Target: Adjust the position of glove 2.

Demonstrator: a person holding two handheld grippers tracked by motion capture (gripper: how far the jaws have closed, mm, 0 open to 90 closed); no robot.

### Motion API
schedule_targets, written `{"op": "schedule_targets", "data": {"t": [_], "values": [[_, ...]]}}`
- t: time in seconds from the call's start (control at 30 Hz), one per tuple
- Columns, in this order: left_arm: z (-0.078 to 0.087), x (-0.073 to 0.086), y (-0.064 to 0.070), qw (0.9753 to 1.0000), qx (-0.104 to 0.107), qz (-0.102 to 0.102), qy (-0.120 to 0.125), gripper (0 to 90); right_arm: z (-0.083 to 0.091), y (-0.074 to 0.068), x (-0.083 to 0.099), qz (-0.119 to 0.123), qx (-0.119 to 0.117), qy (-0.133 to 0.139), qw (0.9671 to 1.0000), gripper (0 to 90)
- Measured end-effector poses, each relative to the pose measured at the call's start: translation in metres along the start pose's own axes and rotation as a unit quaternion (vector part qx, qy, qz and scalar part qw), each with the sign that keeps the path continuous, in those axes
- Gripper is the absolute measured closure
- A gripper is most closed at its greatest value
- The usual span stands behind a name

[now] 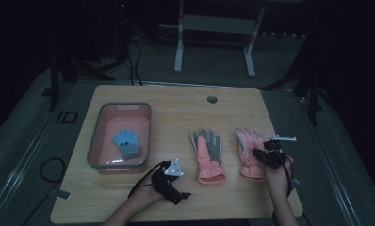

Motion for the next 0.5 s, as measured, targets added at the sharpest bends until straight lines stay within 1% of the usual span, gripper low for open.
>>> {"op": "schedule_targets", "data": {"t": [0.03,0.07,0.13,0.17,0.3,0.33,0.37,0.4,0.43,0.47,0.5], "values": [[-0.0002,0.0001,0.0000,1.0000,0.000,0.000,0.000,2.9,-0.0047,0.0012,0.0012,0.000,0.002,-0.005,1.0000,85.5],[-0.0003,0.0001,0.0001,1.0000,0.000,0.000,-0.001,2.9,-0.0073,0.0019,0.0018,-0.002,0.001,-0.004,1.0000,85.3],[-0.0005,0.0002,0.0000,1.0000,0.000,-0.001,-0.001,2.9,-0.0086,0.0020,0.0022,-0.003,-0.001,-0.004,1.0000,84.7],[-0.0008,0.0003,0.0000,1.0000,-0.001,-0.001,-0.002,2.9,-0.0112,0.0017,0.0025,0.006,0.002,-0.007,1.0000,82.8],[-0.0008,0.0003,0.0002,1.0000,-0.001,-0.001,-0.002,2.9,-0.0116,0.0015,0.0022,0.014,-0.002,-0.012,0.9998,80.0],[-0.0007,0.0002,0.0002,1.0000,-0.001,0.000,-0.002,2.9,-0.0092,0.0016,0.0009,0.027,-0.010,-0.011,0.9995,76.9],[-0.0007,0.0001,0.0001,1.0000,-0.001,0.000,-0.002,2.9,-0.0076,0.0022,0.0006,0.032,-0.011,-0.013,0.9994,75.5],[-0.0007,0.0001,0.0001,1.0000,-0.001,0.000,-0.002,2.9,-0.0076,0.0022,0.0006,0.032,-0.011,-0.013,0.9994,75.5],[-0.0007,0.0000,0.0001,1.0000,-0.001,0.000,-0.002,2.9,-0.0059,0.0025,0.0000,0.037,-0.014,-0.012,0.9992,72.9],[-0.0008,-0.0001,0.0000,1.0000,-0.002,-0.001,-0.002,2.9,-0.0040,0.0019,-0.0004,0.047,-0.020,-0.012,0.9986,70.7],[-0.0007,-0.0001,0.0000,1.0000,-0.002,-0.001,-0.002,2.9,-0.0020,0.0024,-0.0006,0.056,-0.023,-0.013,0.9981,70.6]]}}
Point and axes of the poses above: each handheld gripper's, and its own axes: z roughly backward along the jaws, x roughly out of its underside, y roughly to its right, the point moved 8 cm from there along -z, roughly forward along the jaws, and after that the axes turned 13 degrees about -y, right-handed, at the moved point
